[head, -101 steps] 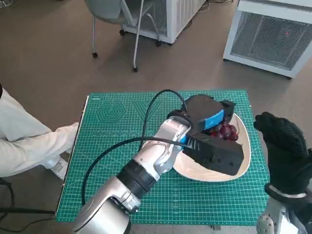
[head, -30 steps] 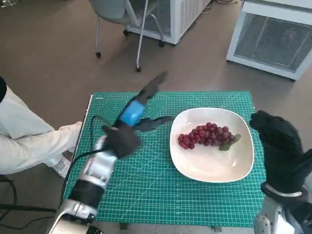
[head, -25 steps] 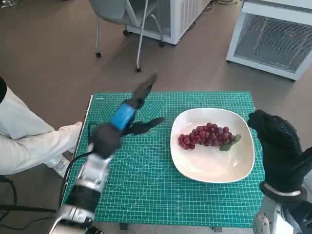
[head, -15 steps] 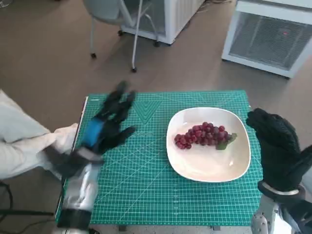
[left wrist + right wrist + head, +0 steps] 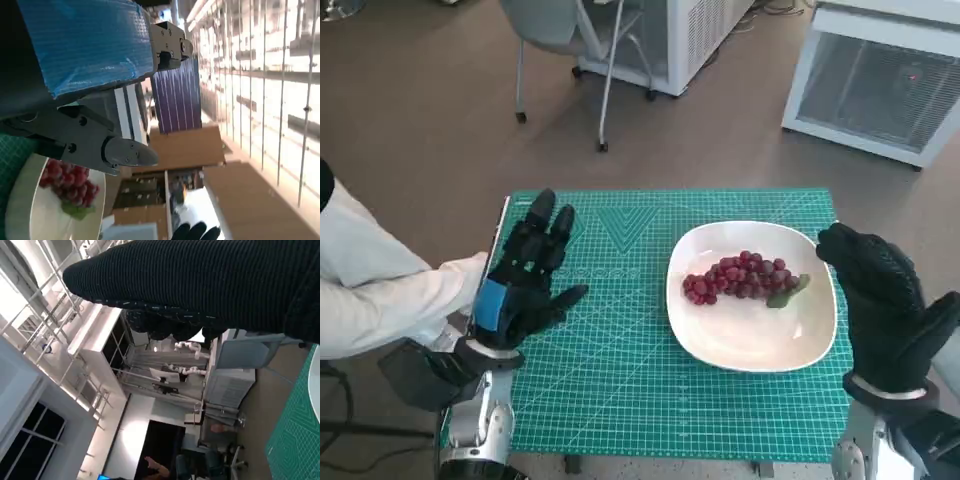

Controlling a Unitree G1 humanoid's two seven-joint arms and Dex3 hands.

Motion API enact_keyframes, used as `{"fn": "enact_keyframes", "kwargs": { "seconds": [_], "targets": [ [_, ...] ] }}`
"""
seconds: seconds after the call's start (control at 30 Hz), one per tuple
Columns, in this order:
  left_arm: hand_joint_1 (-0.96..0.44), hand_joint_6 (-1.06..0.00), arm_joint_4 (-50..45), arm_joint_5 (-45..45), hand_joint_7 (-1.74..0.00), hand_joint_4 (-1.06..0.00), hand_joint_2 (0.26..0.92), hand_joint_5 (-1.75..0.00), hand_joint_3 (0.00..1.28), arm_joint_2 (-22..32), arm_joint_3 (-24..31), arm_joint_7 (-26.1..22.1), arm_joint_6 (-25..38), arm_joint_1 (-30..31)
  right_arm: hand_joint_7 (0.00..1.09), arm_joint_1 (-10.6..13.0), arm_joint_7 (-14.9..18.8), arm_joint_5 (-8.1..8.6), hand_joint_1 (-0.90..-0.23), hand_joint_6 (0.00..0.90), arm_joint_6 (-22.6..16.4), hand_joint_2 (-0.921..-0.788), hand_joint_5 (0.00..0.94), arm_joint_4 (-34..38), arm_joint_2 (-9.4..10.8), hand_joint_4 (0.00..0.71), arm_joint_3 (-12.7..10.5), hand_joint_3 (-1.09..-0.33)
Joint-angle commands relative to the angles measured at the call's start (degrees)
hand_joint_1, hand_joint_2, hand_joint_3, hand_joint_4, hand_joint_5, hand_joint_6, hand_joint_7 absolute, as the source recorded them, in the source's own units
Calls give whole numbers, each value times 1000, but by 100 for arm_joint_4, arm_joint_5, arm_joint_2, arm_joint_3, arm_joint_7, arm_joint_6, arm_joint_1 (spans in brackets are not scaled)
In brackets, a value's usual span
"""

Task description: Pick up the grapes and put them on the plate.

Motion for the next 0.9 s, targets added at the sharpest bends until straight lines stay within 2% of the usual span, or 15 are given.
{"fn": "enact_keyframes", "kwargs": {
  "seconds": [0.03, 0.9],
  "targets": [
    [85, -193, -164, 105, -95, -137, 921, -22, 195, -21, 1, 80, 44, 33, 778, 116, -49, -15, -414, 302, 111, -921, 234, -23, -6, 562, -3, -567],
    [69, -225, -186, 330, -141, -171, 921, -18, 216, -35, -59, 164, 129, 67, 784, 150, 22, 46, -414, 298, 104, -921, 238, 15, 18, 558, -50, -569]
  ]
}}
